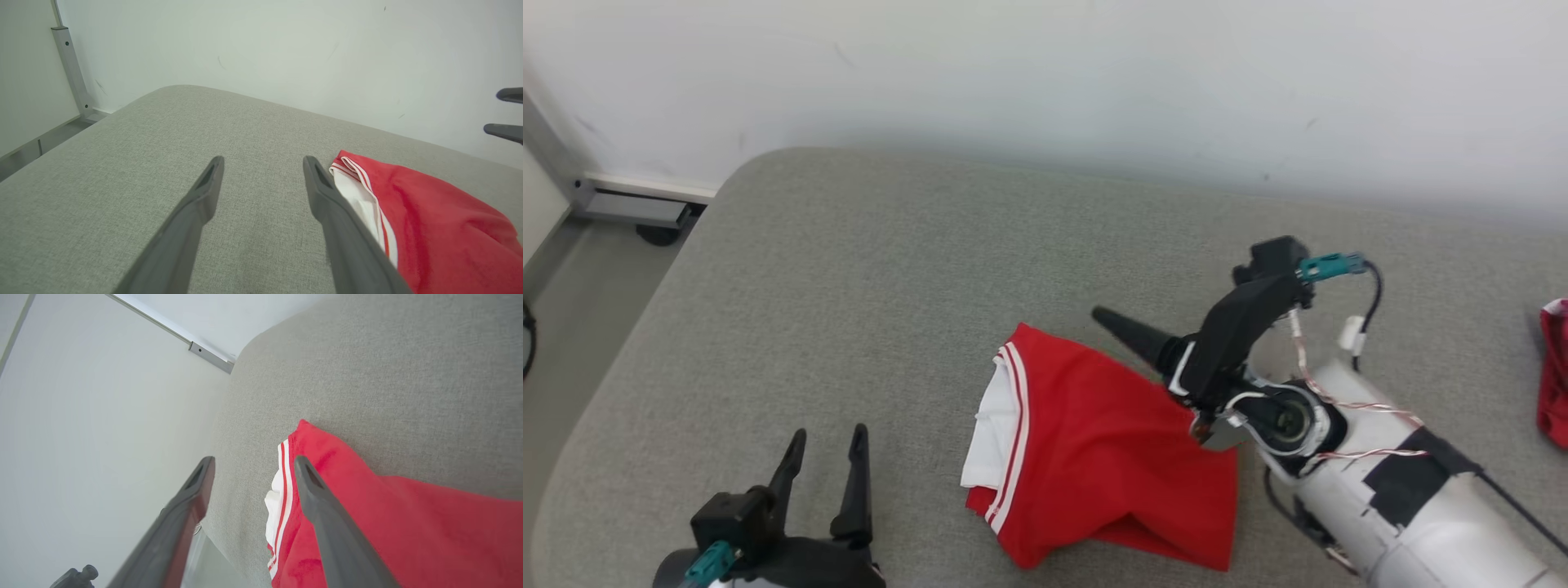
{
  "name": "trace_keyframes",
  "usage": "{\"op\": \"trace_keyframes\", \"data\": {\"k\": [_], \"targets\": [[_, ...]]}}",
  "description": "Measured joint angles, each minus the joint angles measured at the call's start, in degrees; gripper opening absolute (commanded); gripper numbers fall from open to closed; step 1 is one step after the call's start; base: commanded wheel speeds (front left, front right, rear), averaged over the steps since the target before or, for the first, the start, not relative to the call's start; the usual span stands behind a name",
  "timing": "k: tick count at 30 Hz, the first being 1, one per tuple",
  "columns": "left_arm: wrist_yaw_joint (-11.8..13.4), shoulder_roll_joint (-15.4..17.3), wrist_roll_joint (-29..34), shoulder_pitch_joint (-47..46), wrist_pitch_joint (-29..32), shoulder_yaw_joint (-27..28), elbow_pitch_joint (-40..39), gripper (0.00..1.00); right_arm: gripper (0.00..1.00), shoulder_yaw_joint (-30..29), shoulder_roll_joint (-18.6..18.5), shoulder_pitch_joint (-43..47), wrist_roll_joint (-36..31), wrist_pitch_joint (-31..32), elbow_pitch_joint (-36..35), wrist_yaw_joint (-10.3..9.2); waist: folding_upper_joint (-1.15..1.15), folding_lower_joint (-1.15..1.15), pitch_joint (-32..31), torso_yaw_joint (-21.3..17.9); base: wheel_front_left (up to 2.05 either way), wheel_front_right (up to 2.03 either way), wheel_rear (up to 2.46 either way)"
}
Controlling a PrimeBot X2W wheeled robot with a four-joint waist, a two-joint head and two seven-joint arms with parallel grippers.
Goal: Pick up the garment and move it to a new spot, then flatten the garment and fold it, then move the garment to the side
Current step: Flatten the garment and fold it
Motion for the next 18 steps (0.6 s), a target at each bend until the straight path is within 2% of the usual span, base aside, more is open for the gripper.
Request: {"op": "trace_keyframes", "data": {"k": [3,9,18], "targets": [[0.0,0.7,0.3,1.3,0.0,0.8,-0.3,1.0,1.0,-0.4,-3.2,0.1,-1.2,-1.7,-1.6,0.85,0.0,0.0,-0.3,-1.0,0.0,0.0,0.0],[0.2,1.4,1.5,2.2,0.0,1.6,-2.2,1.0,1.0,3.6,-12.6,1.8,-10.2,-3.4,-3.8,0.94,0.0,0.0,-0.7,-3.0,0.0,0.0,0.0],[0.6,2.9,6.6,3.5,0.0,0.8,-4.0,1.0,1.0,7.2,-15.7,8.3,-12.2,-2.6,-5.1,0.3,0.0,0.0,-0.8,-5.0,0.0,0.0,0.0]]}}
